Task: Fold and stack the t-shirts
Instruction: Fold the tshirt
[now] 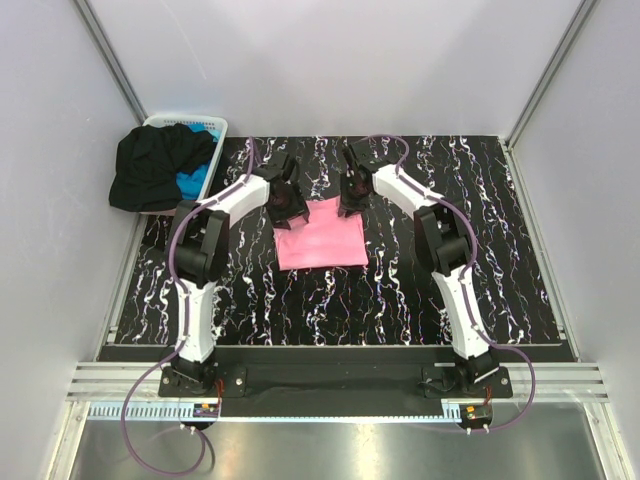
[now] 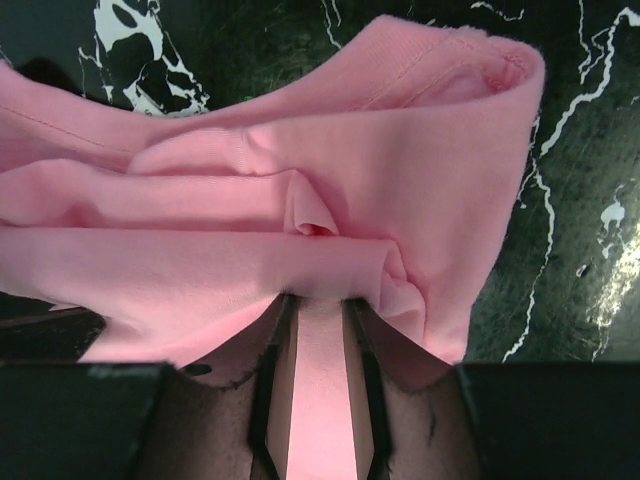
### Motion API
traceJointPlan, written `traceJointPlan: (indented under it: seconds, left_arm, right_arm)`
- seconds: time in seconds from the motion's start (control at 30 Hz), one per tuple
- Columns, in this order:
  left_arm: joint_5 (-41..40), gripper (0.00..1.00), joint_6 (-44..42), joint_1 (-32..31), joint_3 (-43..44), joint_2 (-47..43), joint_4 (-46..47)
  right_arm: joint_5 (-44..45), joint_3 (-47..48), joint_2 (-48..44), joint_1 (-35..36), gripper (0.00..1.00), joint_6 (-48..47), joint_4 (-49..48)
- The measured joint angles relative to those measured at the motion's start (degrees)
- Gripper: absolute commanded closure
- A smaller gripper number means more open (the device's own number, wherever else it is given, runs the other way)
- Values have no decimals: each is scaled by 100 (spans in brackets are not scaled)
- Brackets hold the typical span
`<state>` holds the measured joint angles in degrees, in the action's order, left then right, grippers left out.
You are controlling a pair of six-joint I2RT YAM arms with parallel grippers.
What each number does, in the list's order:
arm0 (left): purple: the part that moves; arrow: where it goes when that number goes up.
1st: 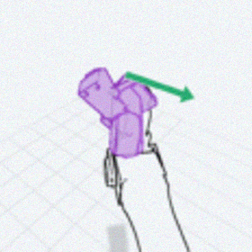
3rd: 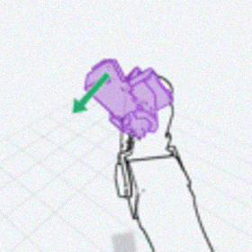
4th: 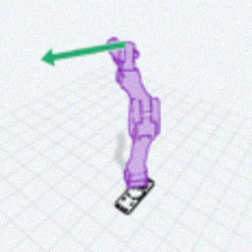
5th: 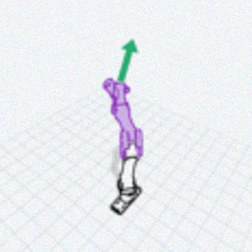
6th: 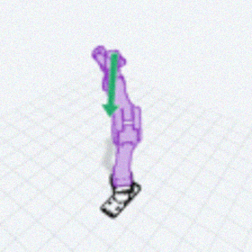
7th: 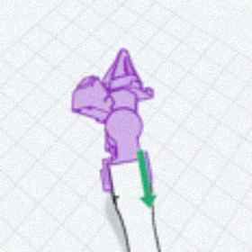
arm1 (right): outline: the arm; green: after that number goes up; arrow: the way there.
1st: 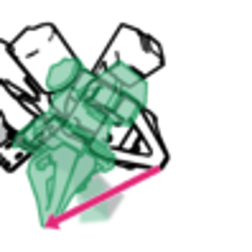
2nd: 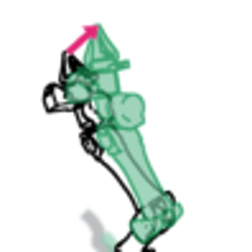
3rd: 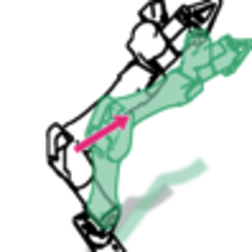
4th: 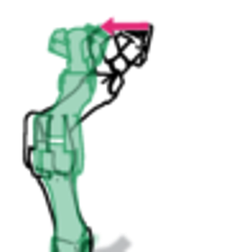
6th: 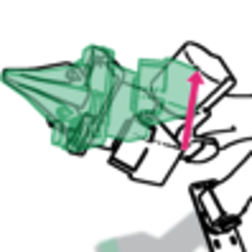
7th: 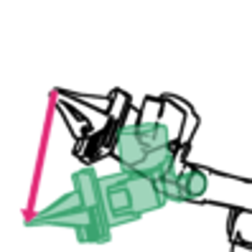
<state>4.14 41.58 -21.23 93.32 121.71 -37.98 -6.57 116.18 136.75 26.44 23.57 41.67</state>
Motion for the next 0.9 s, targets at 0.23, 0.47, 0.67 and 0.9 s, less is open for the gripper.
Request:
traceJointPlan:
  seconds: [0.23, 0.47, 0.67, 0.9]
  left_arm:
    - [-638, 37, 26, -28, 431, 199, -393]
    - [-898, 36, 24, 153, 898, 516, -789]
    - [-986, 36, -9, 319, 984, 621, -929]
    - [-881, 34, -190, 372, 1049, 654, -933]
  right_arm:
    - [-61, 153, 122, -109, 69, 28, 20]
    - [-57, 396, 280, -291, 69, 166, 151]
    - [-55, 614, 411, -356, 70, 234, 219]
    - [-50, 660, 431, -356, 71, 238, 269]
